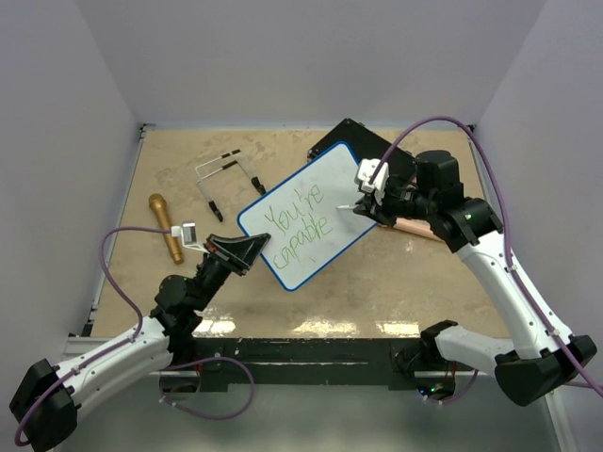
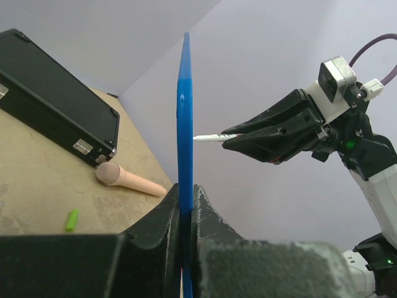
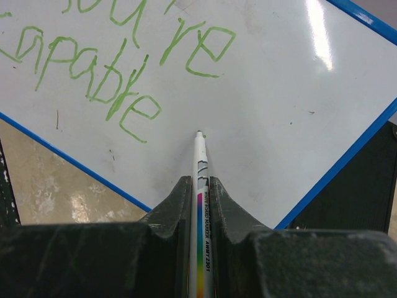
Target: Write a sentence on the whiteboard
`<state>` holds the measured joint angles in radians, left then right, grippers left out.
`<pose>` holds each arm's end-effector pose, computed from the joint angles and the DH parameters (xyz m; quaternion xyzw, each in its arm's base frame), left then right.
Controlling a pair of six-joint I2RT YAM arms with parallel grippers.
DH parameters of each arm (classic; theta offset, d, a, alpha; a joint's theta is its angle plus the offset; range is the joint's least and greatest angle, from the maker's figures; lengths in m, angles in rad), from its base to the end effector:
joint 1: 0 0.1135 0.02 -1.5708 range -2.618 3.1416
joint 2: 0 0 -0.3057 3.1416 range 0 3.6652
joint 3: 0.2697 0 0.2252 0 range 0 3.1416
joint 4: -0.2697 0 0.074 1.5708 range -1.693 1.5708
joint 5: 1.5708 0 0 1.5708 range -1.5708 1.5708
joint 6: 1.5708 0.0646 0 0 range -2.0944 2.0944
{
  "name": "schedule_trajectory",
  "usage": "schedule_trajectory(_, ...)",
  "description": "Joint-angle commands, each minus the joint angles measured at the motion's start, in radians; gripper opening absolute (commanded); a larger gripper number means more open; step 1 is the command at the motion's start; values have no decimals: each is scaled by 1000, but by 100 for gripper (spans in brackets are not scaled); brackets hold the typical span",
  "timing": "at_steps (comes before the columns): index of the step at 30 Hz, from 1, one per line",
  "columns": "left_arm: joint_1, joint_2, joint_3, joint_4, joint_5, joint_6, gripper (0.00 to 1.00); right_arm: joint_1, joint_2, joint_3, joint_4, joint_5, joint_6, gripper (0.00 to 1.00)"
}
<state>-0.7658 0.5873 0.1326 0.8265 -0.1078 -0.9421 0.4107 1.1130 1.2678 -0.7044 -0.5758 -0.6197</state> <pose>0.0882 -0.0752 0.2917 -0.0939 0.5573 -0.6015 0.5646 0.1688 0.1119 0.4135 -0.5329 0.6596 0.1975 0.4919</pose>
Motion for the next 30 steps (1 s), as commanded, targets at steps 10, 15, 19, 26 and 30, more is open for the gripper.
schedule_trajectory(10, 0, -17, 21, 206, 16, -30, 0, 14, 2, 15, -13, -55, -23, 0)
schedule_trajectory(15, 0, -32, 24, 188, 8, -21, 0, 16, 1, 1, -44, -50, -48, 0)
schedule_trajectory(19, 2, -41, 25, 177, 3, -17, 0, 17, -8, -4, -47, -19, -48, 0)
schedule_trajectory(26, 0, -63, 29, 151, -4, -9, 0, 17, -36, -16, -21, 67, -8, 0)
schedule_trajectory(30, 2, -64, 32, 146, -4, -6, 0, 17, -38, -27, -47, 57, -26, 0)
